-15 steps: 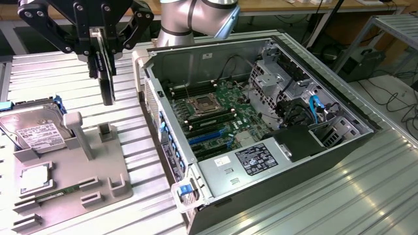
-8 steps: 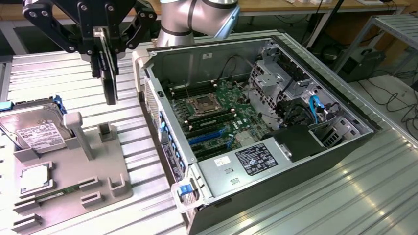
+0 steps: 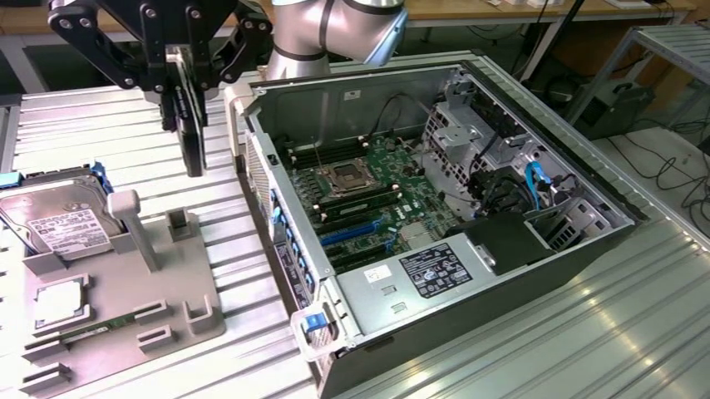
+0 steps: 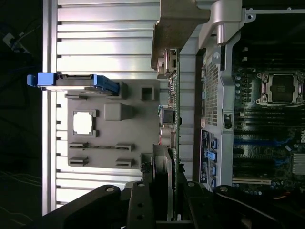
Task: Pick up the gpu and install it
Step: 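Pick up the gpu and move the gpu toward the slot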
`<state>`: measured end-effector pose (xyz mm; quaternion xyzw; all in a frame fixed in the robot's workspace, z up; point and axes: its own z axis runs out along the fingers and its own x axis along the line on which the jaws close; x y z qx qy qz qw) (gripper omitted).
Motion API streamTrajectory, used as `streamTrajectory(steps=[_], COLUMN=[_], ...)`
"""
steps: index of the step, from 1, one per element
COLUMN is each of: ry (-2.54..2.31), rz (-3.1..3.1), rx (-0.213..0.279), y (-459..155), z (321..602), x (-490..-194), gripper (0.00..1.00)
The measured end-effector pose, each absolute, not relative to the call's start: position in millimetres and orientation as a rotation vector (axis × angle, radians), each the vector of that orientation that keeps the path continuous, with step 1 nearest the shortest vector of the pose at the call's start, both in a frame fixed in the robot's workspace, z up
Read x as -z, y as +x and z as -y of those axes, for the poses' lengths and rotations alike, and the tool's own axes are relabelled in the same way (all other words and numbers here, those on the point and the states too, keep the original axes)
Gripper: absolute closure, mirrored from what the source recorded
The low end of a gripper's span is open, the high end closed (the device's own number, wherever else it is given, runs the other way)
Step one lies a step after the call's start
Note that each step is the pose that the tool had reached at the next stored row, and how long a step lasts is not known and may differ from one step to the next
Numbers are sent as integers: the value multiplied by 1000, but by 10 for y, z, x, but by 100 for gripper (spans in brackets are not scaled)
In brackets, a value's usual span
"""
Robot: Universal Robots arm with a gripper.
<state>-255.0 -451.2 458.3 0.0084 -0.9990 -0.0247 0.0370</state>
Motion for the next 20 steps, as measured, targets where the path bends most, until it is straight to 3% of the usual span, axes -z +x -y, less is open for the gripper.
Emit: streamTrajectory(steps=[20], ry=[29], rz=[3115], rx=[75], y=[-2483], z=[4512], x=[-4545], gripper=[72])
